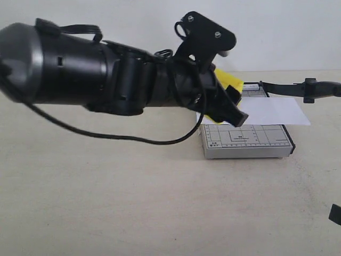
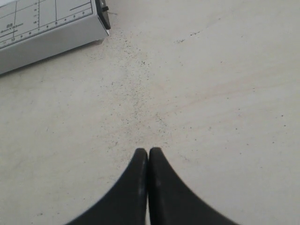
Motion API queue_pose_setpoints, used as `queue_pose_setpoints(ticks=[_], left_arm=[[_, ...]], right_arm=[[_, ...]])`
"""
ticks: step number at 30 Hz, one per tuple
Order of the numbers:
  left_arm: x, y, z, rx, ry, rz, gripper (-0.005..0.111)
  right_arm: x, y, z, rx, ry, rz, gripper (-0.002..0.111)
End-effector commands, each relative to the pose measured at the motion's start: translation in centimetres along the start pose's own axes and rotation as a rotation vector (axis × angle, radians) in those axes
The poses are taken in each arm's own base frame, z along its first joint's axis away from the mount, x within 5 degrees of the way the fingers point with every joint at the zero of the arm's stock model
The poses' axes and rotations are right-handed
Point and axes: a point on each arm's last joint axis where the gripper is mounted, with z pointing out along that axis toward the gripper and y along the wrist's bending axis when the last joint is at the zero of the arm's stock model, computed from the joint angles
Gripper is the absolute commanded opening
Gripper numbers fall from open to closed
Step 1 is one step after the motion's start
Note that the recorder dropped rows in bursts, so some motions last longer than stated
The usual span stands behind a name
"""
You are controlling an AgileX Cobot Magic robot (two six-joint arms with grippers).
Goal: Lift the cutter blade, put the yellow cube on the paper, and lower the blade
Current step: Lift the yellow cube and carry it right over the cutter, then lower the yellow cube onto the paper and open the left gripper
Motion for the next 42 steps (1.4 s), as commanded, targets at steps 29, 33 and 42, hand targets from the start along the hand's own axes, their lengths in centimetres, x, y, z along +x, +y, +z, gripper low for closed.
queue_pose_setpoints(ticks=[29, 33, 42], left_arm=[[-0.7, -1.9, 16.1, 0.007, -0.120, 0.112, 0.005], [-0.5, -1.5, 16.3, -0.004, -0.111, 0.109, 0.005], [1.2, 0.4, 17.3, -0.021, -0.078, 0.092, 0.005]], right_arm=[[0.0, 0.0, 0.0, -0.001, 0.000, -0.023, 0.000], [0.0, 0.0, 0.0, -0.001, 0.000, -0.023, 0.000], [0.0, 0.0, 0.0, -0.001, -0.002, -0.023, 0.000]])
